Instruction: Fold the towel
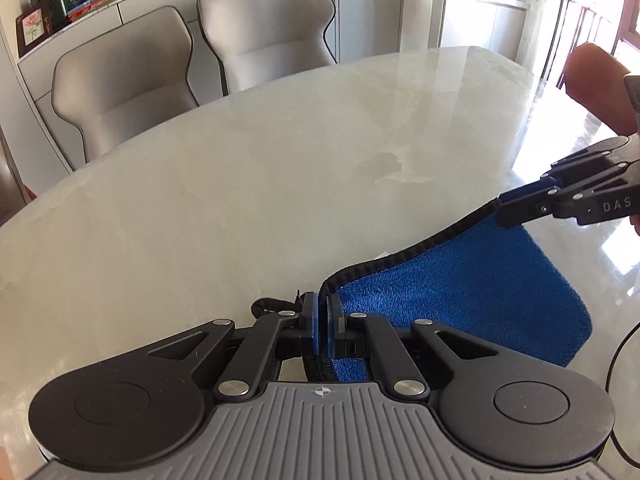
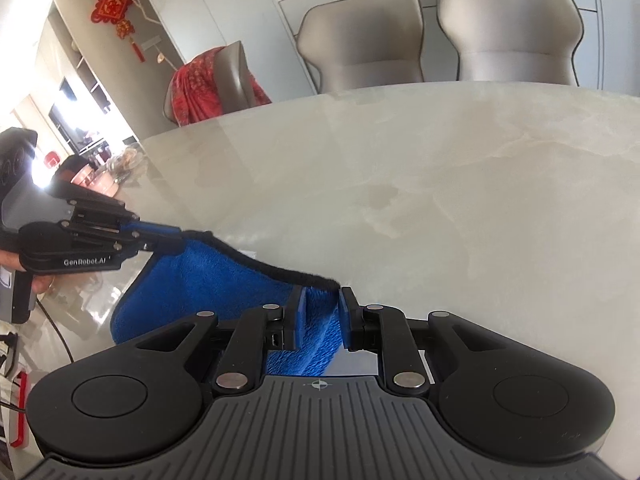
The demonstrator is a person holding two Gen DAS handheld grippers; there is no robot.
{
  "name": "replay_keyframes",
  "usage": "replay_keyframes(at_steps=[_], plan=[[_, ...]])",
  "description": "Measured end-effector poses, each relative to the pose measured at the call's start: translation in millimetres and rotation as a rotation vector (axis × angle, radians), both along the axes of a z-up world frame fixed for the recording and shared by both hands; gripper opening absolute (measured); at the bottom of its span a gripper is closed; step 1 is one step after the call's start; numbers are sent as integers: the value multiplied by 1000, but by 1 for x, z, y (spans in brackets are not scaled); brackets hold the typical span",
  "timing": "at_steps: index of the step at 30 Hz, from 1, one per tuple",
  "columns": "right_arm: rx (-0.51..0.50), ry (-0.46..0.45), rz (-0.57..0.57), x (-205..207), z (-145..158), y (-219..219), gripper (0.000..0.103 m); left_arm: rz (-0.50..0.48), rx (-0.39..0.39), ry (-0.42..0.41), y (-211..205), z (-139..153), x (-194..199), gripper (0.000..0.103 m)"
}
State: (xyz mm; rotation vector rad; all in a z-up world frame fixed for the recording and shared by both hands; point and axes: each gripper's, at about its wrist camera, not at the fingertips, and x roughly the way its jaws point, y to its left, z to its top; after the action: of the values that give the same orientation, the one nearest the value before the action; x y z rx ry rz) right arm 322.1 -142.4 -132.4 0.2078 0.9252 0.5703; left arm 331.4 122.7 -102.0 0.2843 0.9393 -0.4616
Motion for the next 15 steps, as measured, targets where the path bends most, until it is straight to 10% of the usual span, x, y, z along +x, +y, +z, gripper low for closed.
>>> replay_keyframes(at_steps=[11,15], plan=[[74,108,-11,15,-13,-1,25,40,1,-10,4,-9,-1,9],[-64,46,41,15,-10,14,20,52,7,5,2,-17,2,11]])
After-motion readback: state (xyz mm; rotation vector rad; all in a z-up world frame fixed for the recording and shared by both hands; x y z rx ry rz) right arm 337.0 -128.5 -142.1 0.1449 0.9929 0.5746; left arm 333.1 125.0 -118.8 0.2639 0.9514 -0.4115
